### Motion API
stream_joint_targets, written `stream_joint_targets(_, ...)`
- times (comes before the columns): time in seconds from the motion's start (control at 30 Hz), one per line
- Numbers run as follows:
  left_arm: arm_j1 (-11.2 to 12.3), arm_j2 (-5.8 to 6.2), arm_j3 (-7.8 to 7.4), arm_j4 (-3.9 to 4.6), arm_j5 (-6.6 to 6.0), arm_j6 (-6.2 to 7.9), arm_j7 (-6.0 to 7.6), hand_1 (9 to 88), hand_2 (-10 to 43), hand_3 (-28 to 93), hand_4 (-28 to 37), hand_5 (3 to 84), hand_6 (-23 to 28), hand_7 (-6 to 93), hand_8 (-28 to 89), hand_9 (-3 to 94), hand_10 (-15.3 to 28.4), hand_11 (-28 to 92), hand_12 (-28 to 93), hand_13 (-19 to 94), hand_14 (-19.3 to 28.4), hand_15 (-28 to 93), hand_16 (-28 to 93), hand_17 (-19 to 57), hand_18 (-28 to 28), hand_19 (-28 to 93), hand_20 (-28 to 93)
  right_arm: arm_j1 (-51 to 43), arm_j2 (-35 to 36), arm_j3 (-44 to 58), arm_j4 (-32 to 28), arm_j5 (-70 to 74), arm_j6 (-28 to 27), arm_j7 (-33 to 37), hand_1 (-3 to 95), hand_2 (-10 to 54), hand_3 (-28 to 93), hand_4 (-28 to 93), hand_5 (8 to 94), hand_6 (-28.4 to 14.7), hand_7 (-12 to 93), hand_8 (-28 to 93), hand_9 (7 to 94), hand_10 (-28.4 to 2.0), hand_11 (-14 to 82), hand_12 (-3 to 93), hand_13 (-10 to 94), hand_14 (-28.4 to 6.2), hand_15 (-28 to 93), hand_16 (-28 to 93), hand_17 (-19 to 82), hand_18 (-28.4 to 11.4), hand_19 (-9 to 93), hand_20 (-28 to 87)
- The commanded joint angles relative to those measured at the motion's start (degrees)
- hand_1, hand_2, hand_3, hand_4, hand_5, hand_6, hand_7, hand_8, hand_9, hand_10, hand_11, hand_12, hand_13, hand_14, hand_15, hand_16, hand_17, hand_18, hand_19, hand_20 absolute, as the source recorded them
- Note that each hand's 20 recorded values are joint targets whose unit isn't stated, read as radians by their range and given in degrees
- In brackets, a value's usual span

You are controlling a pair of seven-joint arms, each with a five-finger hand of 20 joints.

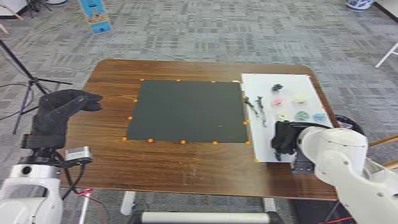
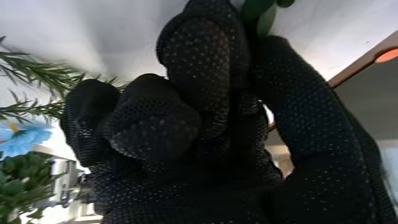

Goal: Arrange flowers

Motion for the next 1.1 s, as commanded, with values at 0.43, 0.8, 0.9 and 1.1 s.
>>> stream_joint_targets(0.43,0.2,-0.73,0.65,-0.34,0.24,-1.38,-0.61,25.6,-2.2,73,-19.1,61.2,1.7,38.4,-10,60.0,14.3,41,25,46,18.1,57,6,8.0,13.3,29,40,-7.4,0.8,2.0,-6.0,-13.2,14.3,-6.7,52.4,0.8,56,1,80.9,-1.1,20,33,90.1,-10.1,38.4,38.3,89,-6.1,63,43,59,-19.8,93,62)
stream_joint_targets(0.8,0.4,-0.66,0.41,-0.28,0.34,-1.46,-0.98,25.6,-2.1,73,-19.1,61.1,1.9,37.6,-10,59.8,14.4,41,25,46,18.1,57,6,7.9,13.4,29,40,-7.5,1.0,2.9,-6.8,-14.9,15.6,-7.1,48.2,-0.7,59,4,82.1,-0.9,22,32,91.0,-9.7,39.0,37.7,89,-6.0,63,43,60,-19.2,93,63)
stream_joint_targets(0.9,0.5,-0.78,0.42,-0.41,0.34,-1.36,-0.93,25.6,-2.1,73,-19.1,61.0,2.0,37.6,-10,59.7,14.4,41,25,46,18.0,57,6,7.8,13.4,29,40,-7.9,0.8,2.5,-6.4,-16.7,13.9,-7.0,41.2,-5.7,61,0,81.5,-2.2,21,27,90.5,-11.1,35.2,35.8,89,-6.9,60,42,60,-18.9,93,62)
stream_joint_targets(1.1,0.9,-0.81,0.12,-0.62,0.34,-1.42,-0.87,25.7,-2.4,73,-18.9,60.7,1.9,37.5,-10,59.2,14.3,41,25,46,17.9,57,6,7.8,13.3,29,40,-8.6,-0.4,2.3,-5.7,-17.3,12.8,-5.0,34.0,-9.5,61,-3,81.0,-4.1,22,0,90.0,-12.4,31.7,33.4,89,-7.4,55,40,61,-17.6,93,59)
